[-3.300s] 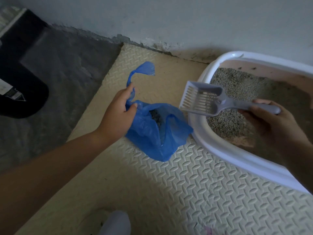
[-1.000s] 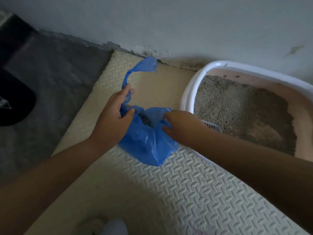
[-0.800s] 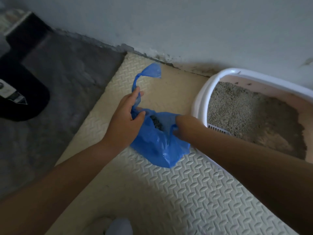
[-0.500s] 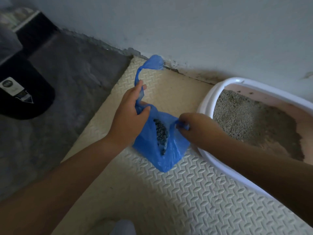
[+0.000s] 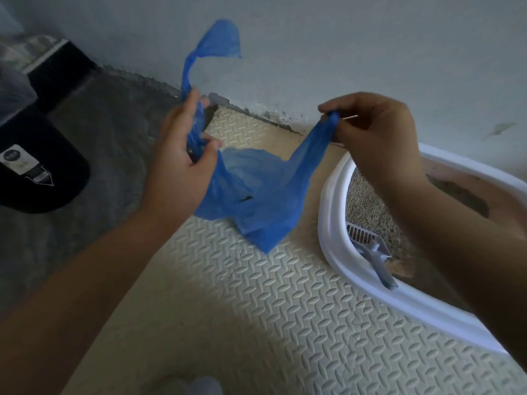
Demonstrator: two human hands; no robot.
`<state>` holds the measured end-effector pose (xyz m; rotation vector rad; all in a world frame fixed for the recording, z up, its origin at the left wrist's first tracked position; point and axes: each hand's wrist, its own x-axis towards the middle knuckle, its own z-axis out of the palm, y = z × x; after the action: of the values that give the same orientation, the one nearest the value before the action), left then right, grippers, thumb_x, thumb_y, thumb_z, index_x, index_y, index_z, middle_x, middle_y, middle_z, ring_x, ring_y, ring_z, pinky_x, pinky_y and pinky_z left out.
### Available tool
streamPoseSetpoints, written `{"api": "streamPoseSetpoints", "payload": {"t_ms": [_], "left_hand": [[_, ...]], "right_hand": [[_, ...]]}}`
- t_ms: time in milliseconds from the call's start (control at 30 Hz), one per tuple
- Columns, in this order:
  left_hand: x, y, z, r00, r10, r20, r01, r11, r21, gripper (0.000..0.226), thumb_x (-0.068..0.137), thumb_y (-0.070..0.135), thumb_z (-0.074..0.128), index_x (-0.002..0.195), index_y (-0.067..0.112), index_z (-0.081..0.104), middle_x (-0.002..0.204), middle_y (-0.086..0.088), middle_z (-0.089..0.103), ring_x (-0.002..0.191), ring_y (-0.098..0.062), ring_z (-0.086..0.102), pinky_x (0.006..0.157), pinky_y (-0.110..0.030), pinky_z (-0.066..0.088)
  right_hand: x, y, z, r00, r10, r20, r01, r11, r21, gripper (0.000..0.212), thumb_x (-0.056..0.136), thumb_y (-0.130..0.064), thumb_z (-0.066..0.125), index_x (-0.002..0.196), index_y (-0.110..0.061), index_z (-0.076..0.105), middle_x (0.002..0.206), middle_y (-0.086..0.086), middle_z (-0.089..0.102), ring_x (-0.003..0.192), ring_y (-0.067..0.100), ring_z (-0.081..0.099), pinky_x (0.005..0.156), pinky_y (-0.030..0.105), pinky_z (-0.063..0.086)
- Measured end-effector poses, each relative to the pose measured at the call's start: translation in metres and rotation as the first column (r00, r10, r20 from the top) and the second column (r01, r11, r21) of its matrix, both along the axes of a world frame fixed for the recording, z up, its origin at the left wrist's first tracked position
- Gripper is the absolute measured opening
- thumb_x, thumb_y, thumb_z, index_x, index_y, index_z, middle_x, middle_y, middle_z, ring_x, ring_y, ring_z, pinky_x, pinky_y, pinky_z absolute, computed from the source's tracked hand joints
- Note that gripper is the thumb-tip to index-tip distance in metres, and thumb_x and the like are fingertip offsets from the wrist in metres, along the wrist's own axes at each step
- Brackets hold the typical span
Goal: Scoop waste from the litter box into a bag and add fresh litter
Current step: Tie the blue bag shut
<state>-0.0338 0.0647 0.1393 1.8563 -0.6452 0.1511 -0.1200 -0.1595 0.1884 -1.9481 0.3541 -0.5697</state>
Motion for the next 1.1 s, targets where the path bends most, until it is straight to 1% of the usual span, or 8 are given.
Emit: {"api": "streamPoseSetpoints", "payload": {"t_ms": [133, 367, 533, 600, 733, 867, 1000, 1100], "left_hand": [[0.004, 0.003, -0.003, 0.999, 0.029, 0.025, -0.029, 1.0, -0.001, 0.056, 0.094, 0.009, 0.05, 0.146, 0.02, 0.033, 0.135, 0.019, 0.044, 0.115, -0.02, 0.058, 0.096, -0.029, 0.049], [-0.001, -0.017, 0.013, 0.999, -0.021, -0.037, 0.018, 0.995, -0.094, 0.044, 0.097, 0.002, 0.044, 0.14, 0.012, 0.042, 0.133, -0.002, 0.051, 0.117, -0.023, 0.057, 0.093, -0.013, 0.043], [0.003, -0.033, 0.019, 0.989, -0.092, -0.116, 0.087, 0.995, -0.05, 0.043, 0.096, 0.0, 0.047, 0.136, 0.015, 0.047, 0.124, 0.006, 0.055, 0.084, -0.003, 0.061, 0.077, -0.01, 0.046], [0.005, -0.033, 0.015, 0.987, -0.114, -0.111, 0.114, 0.993, -0.008, 0.043, 0.096, 0.004, 0.049, 0.135, 0.02, 0.048, 0.123, 0.011, 0.056, 0.084, -0.002, 0.061, 0.077, -0.011, 0.046], [0.007, -0.035, 0.018, 0.985, -0.149, -0.086, 0.156, 0.985, 0.076, 0.046, 0.091, 0.017, 0.056, 0.136, 0.022, 0.047, 0.118, 0.018, 0.056, 0.103, 0.002, 0.056, 0.089, -0.013, 0.044], [0.006, -0.053, 0.025, 0.95, -0.281, -0.137, 0.297, 0.947, 0.119, 0.057, 0.082, 0.034, 0.064, 0.135, 0.019, 0.05, 0.124, 0.013, 0.057, 0.118, 0.004, 0.049, 0.102, -0.018, 0.037], [0.002, -0.07, 0.026, 0.94, -0.306, -0.148, 0.327, 0.933, 0.149, 0.04, 0.082, 0.04, 0.066, 0.103, 0.006, 0.062, 0.088, -0.009, 0.063, 0.08, -0.014, 0.059, 0.076, -0.039, 0.049], [-0.002, -0.077, 0.027, 0.929, -0.307, -0.206, 0.321, 0.946, 0.038, 0.017, 0.089, 0.027, 0.064, 0.09, 0.01, 0.066, 0.061, -0.001, 0.058, 0.059, -0.012, 0.056, 0.06, -0.029, 0.047]], "right_hand": [[0.01, -0.004, -0.015, 0.999, -0.02, -0.05, 0.025, 0.995, 0.099, 0.03, 0.088, 0.001, 0.054, 0.087, -0.024, 0.071, 0.072, -0.005, 0.067, 0.064, 0.011, 0.062, 0.069, 0.027, 0.058], [0.023, -0.006, -0.001, 0.996, 0.011, 0.083, -0.029, 0.975, 0.22, 0.029, 0.094, 0.0, 0.048, 0.097, -0.018, 0.07, 0.078, -0.003, 0.068, 0.074, 0.012, 0.067, 0.069, 0.025, 0.056], [0.027, -0.001, 0.001, 0.984, 0.169, 0.06, -0.18, 0.917, 0.357, 0.034, 0.094, 0.006, 0.039, 0.105, -0.01, 0.066, 0.086, 0.003, 0.068, 0.079, 0.014, 0.066, 0.077, 0.027, 0.056], [0.026, 0.001, 0.002, 0.975, 0.215, 0.051, -0.217, 0.893, 0.393, 0.032, 0.093, 0.006, 0.041, 0.109, -0.01, 0.064, 0.091, 0.004, 0.067, 0.084, 0.015, 0.066, 0.083, 0.028, 0.054], [0.024, 0.002, 0.008, 0.974, 0.222, 0.049, -0.216, 0.971, -0.103, 0.035, 0.086, 0.005, 0.057, 0.11, -0.021, 0.065, 0.09, -0.012, 0.066, 0.085, 0.001, 0.064, 0.085, 0.018, 0.049], [0.021, 0.0, 0.013, 0.942, 0.322, 0.089, -0.227, 0.811, -0.539, 0.036, 0.082, -0.002, 0.065, 0.11, -0.026, 0.067, 0.091, -0.018, 0.064, 0.085, 0.003, 0.059, 0.079, 0.013, 0.044], [0.021, -0.001, 0.014, 0.939, 0.318, 0.132, -0.188, 0.795, -0.577, 0.036, 0.079, -0.002, 0.069, 0.109, -0.022, 0.068, 0.091, -0.014, 0.067, 0.084, 0.004, 0.057, 0.077, 0.009, 0.041], [0.021, 0.0, 0.013, 0.953, 0.275, 0.128, -0.173, 0.838, -0.517, 0.032, 0.079, -0.006, 0.069, 0.104, -0.026, 0.067, 0.089, -0.022, 0.064, 0.085, 0.008, 0.059, 0.076, 0.013, 0.044]]}}
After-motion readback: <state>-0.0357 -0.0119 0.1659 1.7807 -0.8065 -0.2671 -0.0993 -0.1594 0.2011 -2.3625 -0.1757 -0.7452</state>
